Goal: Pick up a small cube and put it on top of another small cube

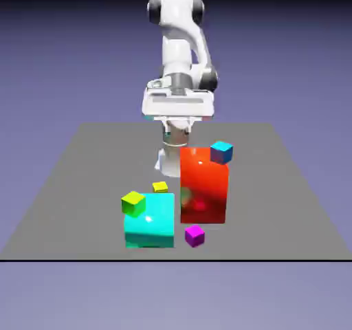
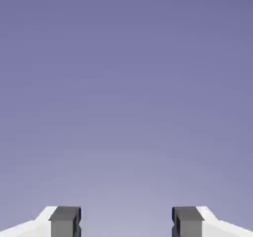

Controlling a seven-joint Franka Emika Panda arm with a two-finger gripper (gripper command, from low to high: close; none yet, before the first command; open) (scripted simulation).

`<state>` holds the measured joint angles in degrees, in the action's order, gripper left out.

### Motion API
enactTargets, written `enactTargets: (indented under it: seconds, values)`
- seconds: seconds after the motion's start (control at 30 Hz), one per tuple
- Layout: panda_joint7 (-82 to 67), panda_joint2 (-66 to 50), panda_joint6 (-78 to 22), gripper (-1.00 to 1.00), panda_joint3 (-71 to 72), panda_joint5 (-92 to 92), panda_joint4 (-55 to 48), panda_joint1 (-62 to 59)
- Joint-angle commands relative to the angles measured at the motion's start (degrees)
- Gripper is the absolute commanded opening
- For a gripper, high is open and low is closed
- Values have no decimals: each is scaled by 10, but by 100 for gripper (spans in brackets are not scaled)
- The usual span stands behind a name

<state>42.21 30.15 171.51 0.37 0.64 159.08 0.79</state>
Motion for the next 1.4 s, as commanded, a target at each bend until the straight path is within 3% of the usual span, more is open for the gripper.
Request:
enactTargets:
  seconds: [0.0,0.97,1.13,1.17,1.37]
  values:
    - [-2,-21,-21,0,3,5,-16,1]
    - [-61,-622,-621,0,93,159,-478,26]
    - [-45,-666,-536,0,79,181,-436,22]
    - [-45,-666,-536,-100,79,181,-436,22]
    - [-27,-589,-625,-100,96,132,-459,17]
